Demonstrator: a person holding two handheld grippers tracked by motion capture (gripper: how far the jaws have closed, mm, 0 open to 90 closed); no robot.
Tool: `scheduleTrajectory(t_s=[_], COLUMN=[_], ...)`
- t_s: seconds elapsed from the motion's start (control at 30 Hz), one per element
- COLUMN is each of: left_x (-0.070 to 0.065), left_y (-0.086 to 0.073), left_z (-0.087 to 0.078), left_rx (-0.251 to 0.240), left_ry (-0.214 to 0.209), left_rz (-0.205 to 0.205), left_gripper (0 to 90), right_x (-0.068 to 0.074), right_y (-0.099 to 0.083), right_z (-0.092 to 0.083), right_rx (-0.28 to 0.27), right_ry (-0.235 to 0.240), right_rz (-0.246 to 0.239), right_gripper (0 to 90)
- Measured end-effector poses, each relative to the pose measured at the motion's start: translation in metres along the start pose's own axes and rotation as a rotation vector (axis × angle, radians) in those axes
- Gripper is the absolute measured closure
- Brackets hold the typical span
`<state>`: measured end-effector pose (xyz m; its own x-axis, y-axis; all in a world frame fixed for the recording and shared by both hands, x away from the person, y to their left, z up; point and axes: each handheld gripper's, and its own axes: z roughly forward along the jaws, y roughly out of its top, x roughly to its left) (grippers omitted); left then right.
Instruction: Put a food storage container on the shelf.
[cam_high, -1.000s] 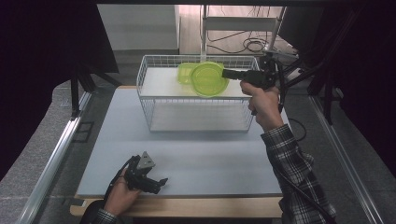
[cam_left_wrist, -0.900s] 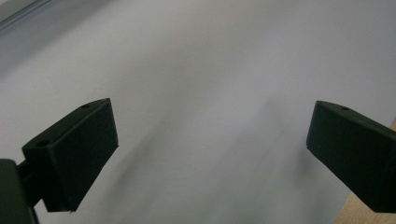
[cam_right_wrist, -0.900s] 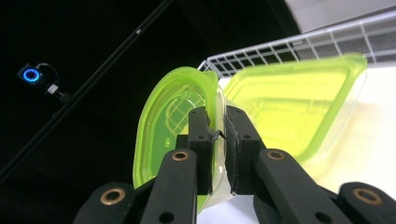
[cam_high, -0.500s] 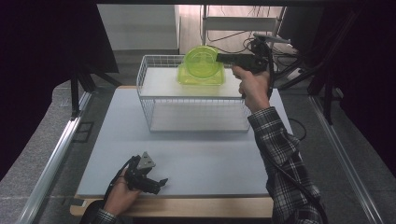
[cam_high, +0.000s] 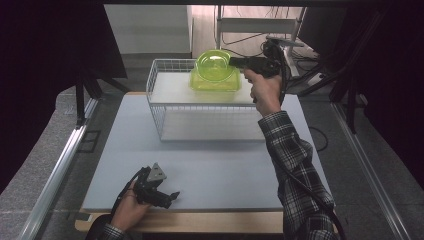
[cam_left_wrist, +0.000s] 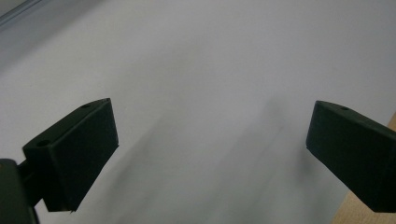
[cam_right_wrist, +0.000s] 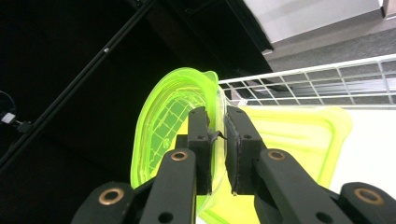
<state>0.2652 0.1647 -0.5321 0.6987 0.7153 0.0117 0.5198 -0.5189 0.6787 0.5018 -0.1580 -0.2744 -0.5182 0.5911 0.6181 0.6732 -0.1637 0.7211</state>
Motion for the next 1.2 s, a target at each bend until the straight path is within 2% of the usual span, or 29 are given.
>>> scheduleTrajectory(t_s=[0.1,0.13,0.37,0.4,0.47,0.7,0.8,1.03,1.2], left_x=[0.000,-0.001,-0.001,-0.001,-0.001,-0.001,-0.001,-0.002,-0.001], left_y=[0.000,0.000,0.000,0.000,0.000,0.000,0.000,0.000,0.000], left_z=[0.000,0.001,0.001,0.001,0.001,0.001,0.002,0.002,0.002], left_rx=[0.003,0.003,0.008,0.008,0.009,0.009,0.010,0.010,0.009], left_ry=[0.000,0.000,-0.002,-0.002,-0.002,-0.003,-0.002,0.000,0.000], left_rz=[0.004,0.004,0.009,0.010,0.011,0.011,0.012,0.012,0.011], left_gripper=[2.1,2.1,2.2,2.2,2.2,2.2,2.2,2.2,2.2], right_x=[0.003,0.004,0.004,0.004,0.004,0.002,0.003,0.004,0.004], right_y=[0.000,0.000,-0.001,-0.001,-0.001,0.000,0.001,0.000,-0.004], right_z=[0.001,0.003,0.006,0.007,0.007,0.004,0.001,-0.003,-0.008], right_rx=[-0.001,0.003,-0.009,-0.005,-0.004,-0.006,-0.003,0.020,0.034], right_ry=[-0.051,-0.076,-0.106,-0.134,-0.140,-0.128,-0.124,-0.102,-0.098], right_rz=[-0.030,-0.045,-0.046,-0.058,-0.064,-0.065,-0.081,-0.104,-0.146], right_gripper=[77.2,73.5,70.6,68.7,68.4,60.6,53.9,45.7,39.7])
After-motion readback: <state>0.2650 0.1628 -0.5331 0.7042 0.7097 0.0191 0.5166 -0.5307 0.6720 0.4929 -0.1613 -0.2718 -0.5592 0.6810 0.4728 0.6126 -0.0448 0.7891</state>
